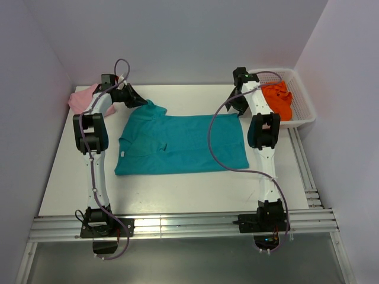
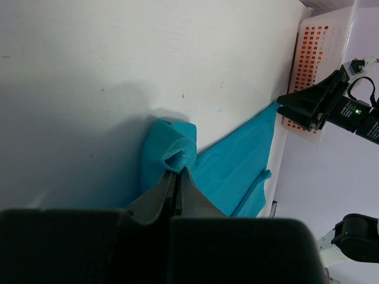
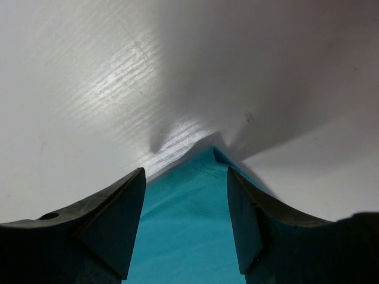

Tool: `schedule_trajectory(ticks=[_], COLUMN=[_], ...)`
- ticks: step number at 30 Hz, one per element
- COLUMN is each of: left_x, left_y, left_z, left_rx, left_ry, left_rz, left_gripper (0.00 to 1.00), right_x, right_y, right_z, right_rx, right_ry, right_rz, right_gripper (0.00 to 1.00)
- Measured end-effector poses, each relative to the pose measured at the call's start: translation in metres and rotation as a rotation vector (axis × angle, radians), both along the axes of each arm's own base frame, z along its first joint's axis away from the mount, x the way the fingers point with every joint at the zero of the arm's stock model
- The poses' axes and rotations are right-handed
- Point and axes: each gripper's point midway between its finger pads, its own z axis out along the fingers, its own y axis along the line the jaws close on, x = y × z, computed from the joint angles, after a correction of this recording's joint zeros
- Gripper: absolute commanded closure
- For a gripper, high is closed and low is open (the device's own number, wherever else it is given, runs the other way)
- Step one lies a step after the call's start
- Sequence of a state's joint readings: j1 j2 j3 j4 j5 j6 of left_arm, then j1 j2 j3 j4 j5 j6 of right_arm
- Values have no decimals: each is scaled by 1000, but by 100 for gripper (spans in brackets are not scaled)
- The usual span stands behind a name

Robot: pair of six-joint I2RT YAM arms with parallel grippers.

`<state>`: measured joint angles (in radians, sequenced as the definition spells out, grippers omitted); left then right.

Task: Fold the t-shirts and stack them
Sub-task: Fold the tshirt

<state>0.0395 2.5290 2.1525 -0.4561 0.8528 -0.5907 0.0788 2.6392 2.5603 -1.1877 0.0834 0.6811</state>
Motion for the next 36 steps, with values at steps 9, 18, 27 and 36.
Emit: schedule_trajectory(ticks=[9,18,27,36], left_x=[-1,-7,-24,-22], left_y=[0,0,0,5], left_z=[-1,-1,-8,-2], left_rx=[2,6,18,44], left_ry=[3,12,39,28], left_rz=[-1,-4,-16,6], left_gripper=[100,100,100,100], right_x=[-14,-23,-25,-29], right_y=[-8,-18,-22,-23], right_z=[-2,-2,-2,-6], right_rx=[-72,-121,-143,-181], right_ry=[53,95,105,110], right_rz=[46,74,88,105], right_gripper=[49,87,100,100])
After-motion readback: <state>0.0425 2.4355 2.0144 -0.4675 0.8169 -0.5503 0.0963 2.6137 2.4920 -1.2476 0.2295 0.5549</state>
